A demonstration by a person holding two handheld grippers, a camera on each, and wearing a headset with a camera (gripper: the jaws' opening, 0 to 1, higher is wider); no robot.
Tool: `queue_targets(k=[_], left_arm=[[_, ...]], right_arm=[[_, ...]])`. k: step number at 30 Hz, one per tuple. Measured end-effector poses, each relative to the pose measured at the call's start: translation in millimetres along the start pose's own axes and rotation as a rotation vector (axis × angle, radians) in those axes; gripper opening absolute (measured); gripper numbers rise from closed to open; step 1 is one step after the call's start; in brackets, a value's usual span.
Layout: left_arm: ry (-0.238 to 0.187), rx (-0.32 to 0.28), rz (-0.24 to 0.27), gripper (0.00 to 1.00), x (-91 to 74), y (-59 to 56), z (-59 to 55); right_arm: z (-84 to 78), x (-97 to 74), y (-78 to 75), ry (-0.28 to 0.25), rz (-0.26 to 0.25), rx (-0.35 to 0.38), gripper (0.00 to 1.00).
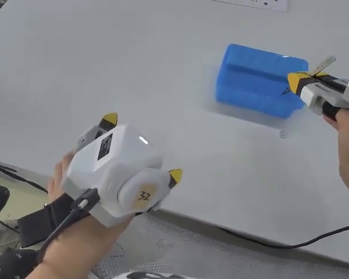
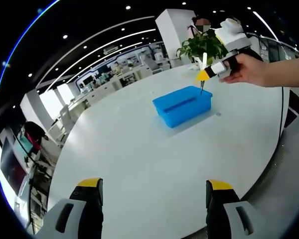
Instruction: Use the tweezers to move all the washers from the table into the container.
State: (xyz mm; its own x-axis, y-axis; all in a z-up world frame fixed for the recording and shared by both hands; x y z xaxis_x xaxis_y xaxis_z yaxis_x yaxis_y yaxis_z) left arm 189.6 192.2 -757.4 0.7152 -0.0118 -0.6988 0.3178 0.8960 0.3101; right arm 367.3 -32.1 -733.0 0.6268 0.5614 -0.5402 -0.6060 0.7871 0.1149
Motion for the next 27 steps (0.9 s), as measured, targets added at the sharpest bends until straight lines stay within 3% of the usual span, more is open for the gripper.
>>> queue_targets(k=[12, 21, 27], left_arm=[[0.001, 0.0, 0.003, 0.87, -0.1, 0.4, -0.2], [0.008, -0.001, 0.003, 0.87, 0.1, 0.8, -1.2], [0.006, 0.002, 0.001, 0.87, -0.1, 0.3, -1.0]], right_arm=[[-15.9, -21.3, 3.2, 0.013, -0.023, -0.008, 0.04], [-37.3, -21.1, 6.3, 0.033, -0.044, 0.036, 0.04], [-56.7, -14.1, 2.7, 0.084, -0.054, 0.049, 0.04]])
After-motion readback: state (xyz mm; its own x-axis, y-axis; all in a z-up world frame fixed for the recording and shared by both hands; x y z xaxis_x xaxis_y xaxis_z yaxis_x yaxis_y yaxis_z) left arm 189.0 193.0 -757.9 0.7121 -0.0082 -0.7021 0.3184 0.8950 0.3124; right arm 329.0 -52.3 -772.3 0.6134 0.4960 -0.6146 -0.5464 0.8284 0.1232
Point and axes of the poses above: the centre of the closed fingertips' face, and the gripper's own axes: x roughly forward along the fingers, y roughly to its left, z roughly out of its top, the point moved 5 cm from there along -x, roughly backward along the fingers, and after that the axes turned 6 degrees about y, right-handed, at the moved point
